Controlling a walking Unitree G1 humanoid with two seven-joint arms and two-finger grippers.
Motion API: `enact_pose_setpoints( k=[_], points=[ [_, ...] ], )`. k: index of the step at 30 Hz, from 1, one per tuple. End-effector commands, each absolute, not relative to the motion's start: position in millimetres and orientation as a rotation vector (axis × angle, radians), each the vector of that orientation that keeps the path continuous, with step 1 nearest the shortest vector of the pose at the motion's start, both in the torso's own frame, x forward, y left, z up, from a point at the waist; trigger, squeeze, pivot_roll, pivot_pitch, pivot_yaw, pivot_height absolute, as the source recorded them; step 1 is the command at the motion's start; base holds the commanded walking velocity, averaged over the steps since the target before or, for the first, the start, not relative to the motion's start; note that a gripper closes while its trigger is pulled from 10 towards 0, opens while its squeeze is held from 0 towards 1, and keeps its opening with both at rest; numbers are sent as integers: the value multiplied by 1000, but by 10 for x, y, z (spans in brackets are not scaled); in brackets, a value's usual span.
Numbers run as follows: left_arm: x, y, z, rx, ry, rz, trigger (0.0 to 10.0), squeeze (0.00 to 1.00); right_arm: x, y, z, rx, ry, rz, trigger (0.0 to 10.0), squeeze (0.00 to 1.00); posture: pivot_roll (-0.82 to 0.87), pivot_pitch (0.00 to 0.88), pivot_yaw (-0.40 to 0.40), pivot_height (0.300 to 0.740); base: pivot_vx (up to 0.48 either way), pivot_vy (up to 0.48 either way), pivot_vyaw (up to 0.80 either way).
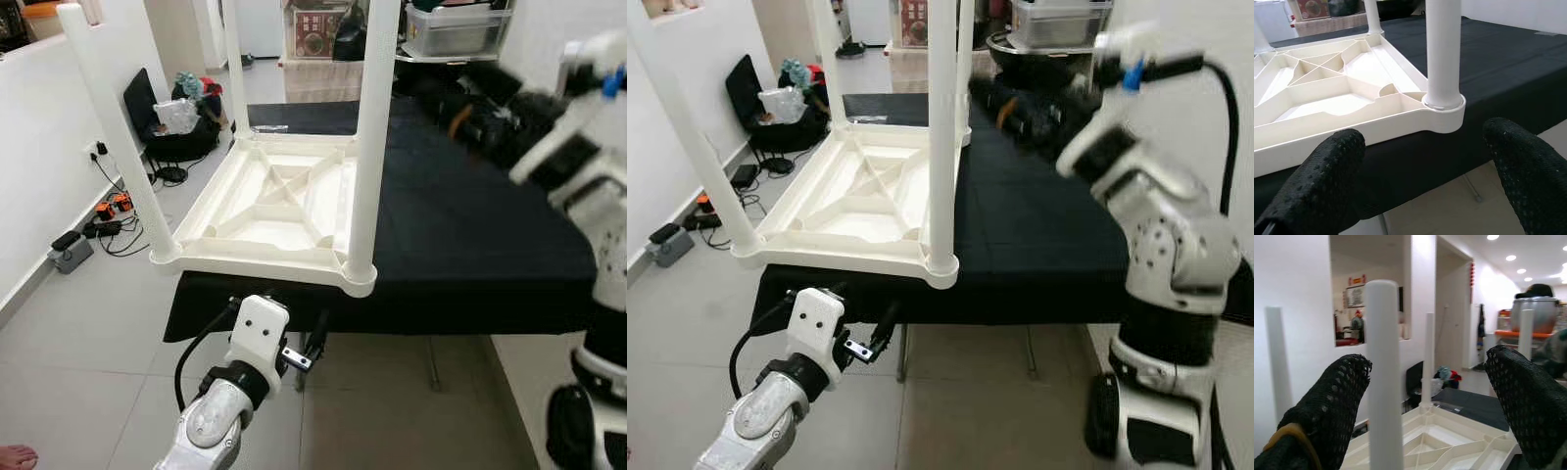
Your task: Building children table
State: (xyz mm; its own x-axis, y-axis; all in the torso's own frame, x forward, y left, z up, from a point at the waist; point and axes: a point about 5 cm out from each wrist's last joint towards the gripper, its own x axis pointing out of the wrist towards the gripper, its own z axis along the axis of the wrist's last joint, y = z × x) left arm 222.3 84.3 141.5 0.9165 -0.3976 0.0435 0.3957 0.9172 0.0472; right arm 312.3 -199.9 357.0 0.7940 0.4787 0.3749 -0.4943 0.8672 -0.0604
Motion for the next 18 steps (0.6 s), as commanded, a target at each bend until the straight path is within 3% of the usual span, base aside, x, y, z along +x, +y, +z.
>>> enact_pose_setpoints(
  k=[1, 18],
  points=[
    [2226, 846, 1386, 45, -34, -406, 10000, 0, 3183, -1948, 3601, 66, -388, 503, 10000, 0, -8, 0, -13, 740, 0, 0, 0],
    [2231, 840, 1409, 42, -41, -400, 10000, 0, 3249, -1449, 3974, 269, -446, 672, 10000, 0, -6, 10, -23, 740, 0, 0, 0]
  ],
)
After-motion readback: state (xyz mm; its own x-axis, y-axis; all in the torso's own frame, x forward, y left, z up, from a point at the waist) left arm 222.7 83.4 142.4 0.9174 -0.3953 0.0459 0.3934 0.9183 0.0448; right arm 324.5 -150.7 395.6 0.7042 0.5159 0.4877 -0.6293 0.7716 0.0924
